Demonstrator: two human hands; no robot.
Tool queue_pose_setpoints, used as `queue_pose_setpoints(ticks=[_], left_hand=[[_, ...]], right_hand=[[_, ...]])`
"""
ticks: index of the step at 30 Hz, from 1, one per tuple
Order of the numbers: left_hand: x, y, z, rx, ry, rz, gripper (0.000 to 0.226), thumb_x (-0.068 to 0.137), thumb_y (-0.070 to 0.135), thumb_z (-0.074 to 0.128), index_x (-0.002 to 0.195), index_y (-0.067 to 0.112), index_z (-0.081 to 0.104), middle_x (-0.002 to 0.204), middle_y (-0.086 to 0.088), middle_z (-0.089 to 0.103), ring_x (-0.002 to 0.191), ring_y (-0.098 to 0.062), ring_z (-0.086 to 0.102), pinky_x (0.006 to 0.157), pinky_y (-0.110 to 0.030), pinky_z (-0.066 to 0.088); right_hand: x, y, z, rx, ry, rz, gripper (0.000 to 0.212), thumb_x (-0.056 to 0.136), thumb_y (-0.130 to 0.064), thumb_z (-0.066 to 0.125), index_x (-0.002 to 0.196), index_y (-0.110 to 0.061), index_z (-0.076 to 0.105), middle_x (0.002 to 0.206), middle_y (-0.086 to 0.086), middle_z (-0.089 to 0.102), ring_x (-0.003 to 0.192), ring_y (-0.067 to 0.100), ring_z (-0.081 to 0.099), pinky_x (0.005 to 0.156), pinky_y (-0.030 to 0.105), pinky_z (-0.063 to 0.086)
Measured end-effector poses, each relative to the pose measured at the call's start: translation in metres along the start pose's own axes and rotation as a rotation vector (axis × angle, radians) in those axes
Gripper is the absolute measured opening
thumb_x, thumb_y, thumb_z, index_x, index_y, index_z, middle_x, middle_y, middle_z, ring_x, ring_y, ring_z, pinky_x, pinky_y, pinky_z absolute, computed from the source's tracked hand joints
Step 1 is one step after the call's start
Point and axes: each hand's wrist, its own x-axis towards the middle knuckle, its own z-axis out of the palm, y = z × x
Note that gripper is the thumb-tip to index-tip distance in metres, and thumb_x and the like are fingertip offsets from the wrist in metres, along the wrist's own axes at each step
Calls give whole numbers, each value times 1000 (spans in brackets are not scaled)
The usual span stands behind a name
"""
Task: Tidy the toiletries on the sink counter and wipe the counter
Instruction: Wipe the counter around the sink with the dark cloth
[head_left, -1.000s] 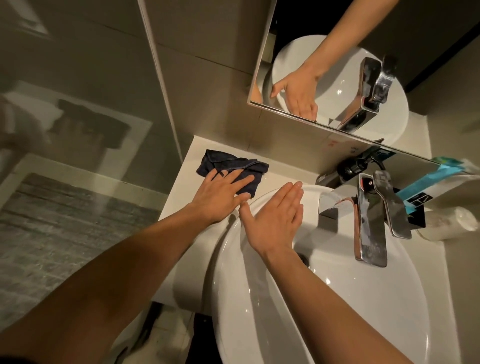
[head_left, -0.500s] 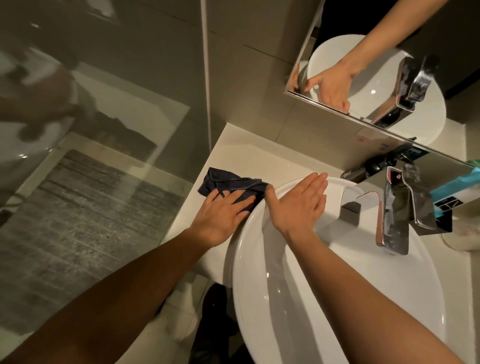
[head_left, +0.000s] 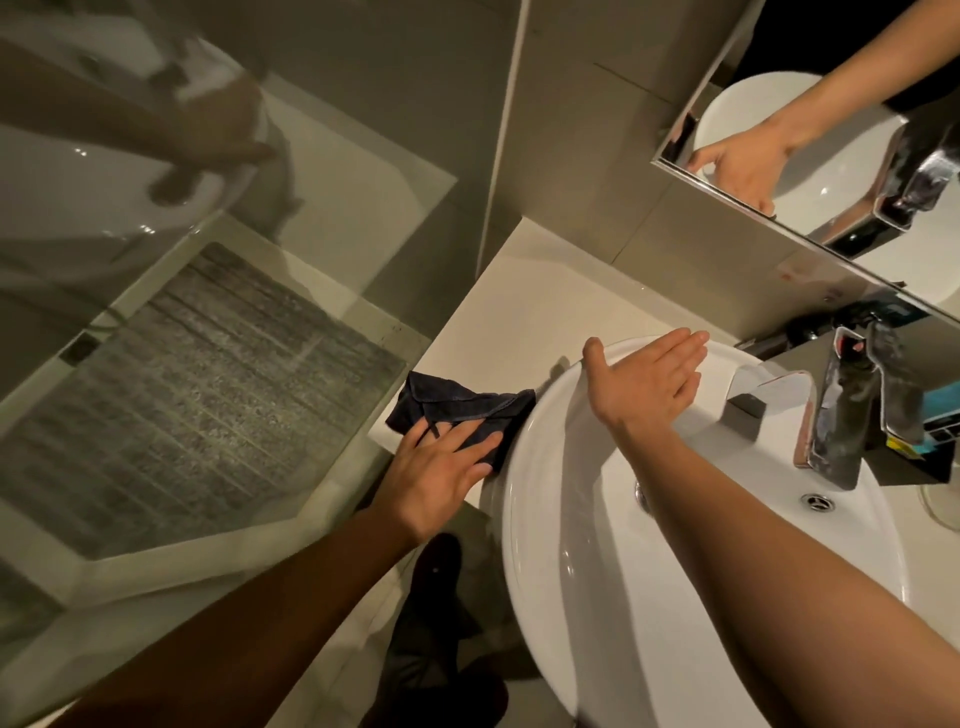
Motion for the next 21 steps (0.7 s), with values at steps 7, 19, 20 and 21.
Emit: queue_pose_setpoints(ticks=[7,19,20,21], left_hand=[[-71,31,8,-199,9,-146,39,108,37,44,143,33,58,157,11,45,143,-15,42,125,-37,8],[-96,25,-92,-1606,-64,-622,46,109,48,38,124,20,72,130,-8,71,123,-22,66,105,-42,48],[-87,20,-101,-1720,-39,-581,46,108,45,40,130,18,69,138,-11,67,130,-25,62,108,-42,48],[-75,17,-112,-1795,-16,-543,45,106,44,41,129,18,70,139,-12,65,130,-25,62,104,-40,53]], right_hand=[[-5,4,0,-8,-28,4,118,80,-74,35,158,2,-10,168,20,-16,156,31,-14,125,48,-3],[-22,1,-11,-9,-122,-12,116,87,-72,42,157,3,-12,168,21,-17,156,32,-15,126,48,-2],[-23,-1,-12,-6,-127,-13,116,88,-71,43,157,3,-12,168,21,-18,156,32,-15,126,47,-3],[-24,-4,-12,-4,-130,-15,115,88,-71,42,157,3,-13,168,21,-18,156,32,-15,126,47,-3]])
